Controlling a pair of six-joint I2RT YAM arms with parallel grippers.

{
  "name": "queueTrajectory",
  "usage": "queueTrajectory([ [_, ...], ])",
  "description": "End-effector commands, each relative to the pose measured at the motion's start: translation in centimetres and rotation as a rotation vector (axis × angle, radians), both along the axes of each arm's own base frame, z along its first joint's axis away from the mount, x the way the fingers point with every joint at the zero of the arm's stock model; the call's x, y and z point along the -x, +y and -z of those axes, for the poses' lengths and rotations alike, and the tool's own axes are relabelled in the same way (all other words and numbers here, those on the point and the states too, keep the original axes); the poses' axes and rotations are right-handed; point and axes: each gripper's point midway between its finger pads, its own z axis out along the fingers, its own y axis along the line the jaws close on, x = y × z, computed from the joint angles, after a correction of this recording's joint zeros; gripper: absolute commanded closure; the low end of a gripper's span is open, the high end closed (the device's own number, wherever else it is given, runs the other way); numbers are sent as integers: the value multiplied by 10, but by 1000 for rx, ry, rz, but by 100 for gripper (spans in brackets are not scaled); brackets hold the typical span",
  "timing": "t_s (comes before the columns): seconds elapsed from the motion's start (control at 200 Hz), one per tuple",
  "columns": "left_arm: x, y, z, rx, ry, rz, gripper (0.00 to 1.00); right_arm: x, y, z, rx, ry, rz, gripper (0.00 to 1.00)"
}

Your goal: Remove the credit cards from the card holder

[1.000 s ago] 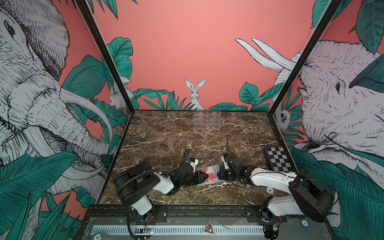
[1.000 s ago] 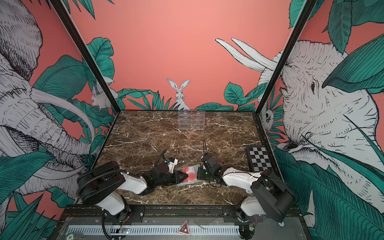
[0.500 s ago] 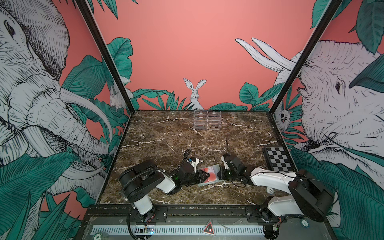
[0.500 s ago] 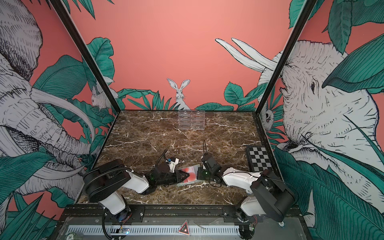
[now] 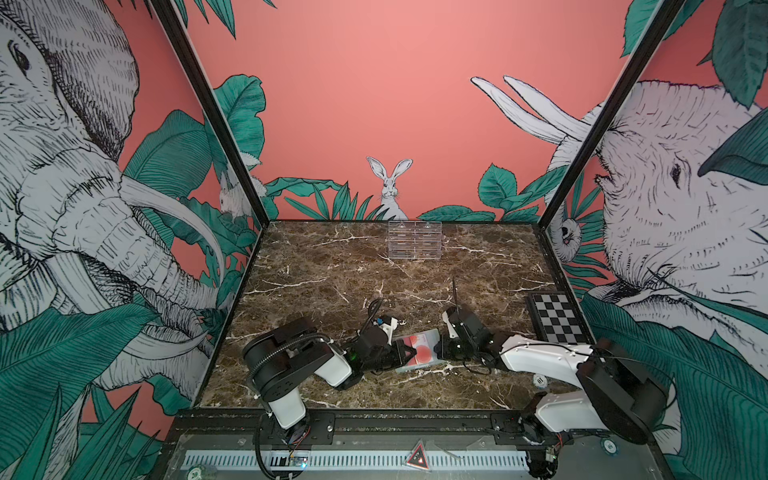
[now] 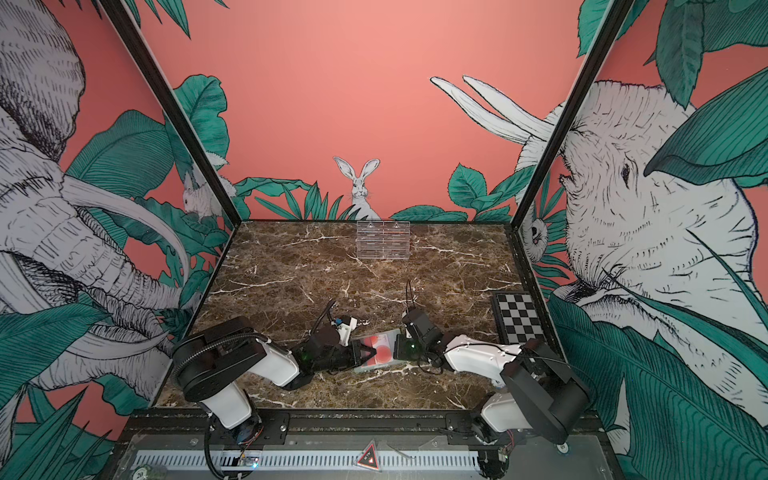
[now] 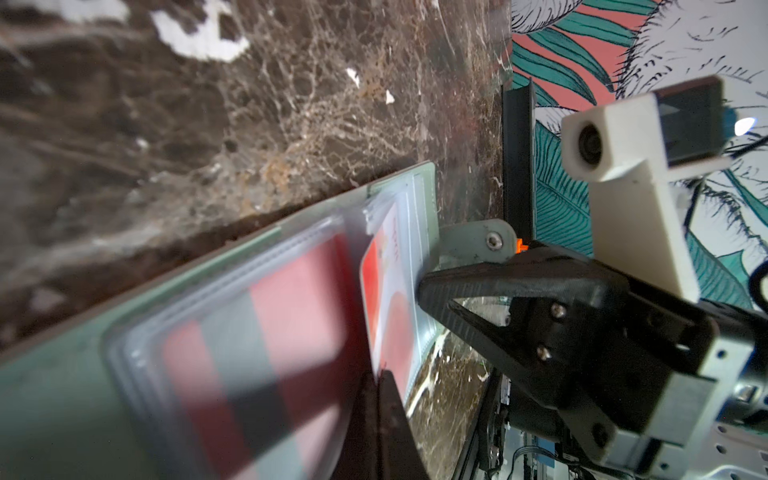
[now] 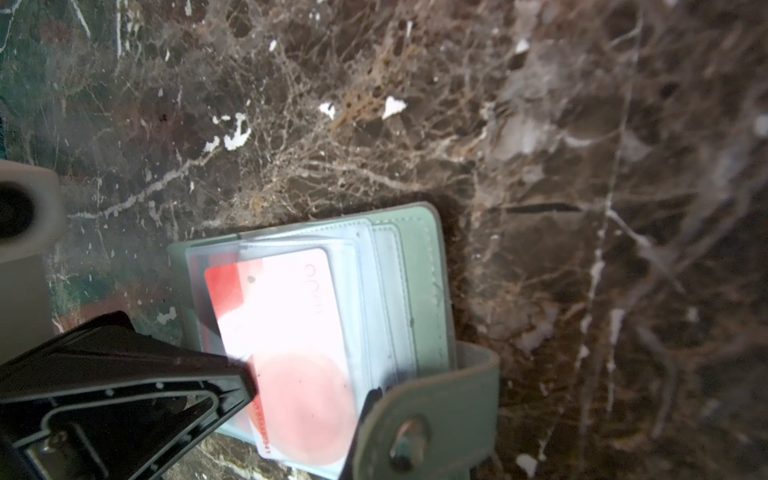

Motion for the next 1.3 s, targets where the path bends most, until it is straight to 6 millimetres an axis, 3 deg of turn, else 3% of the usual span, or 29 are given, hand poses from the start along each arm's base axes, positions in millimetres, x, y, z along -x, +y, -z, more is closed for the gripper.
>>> queueTrajectory([
  [0.0,5,13,11,-50,19,-21,100,11,-10,14,51,39,-7,100],
  [0.24,8,24,9,-105,4,-17,100,11,-10,14,51,37,-6,100],
  [0.43,9,19,8,-85,9,-4,100,11,-8,13,45,35,-10,100],
  [0.6,7,15,9,-67,18,-7,72,12,-8,13,44,36,-14,100],
  [0.71,7,15,9,-67,20,-7,68,12,-8,13,43,36,-16,100],
  [1.075,5,11,17,-79,44,-14,69,12,-5,13,41,36,-20,100],
  [1.295,5,11,19,-87,43,-11,81,12,-4,12,40,34,-22,100],
])
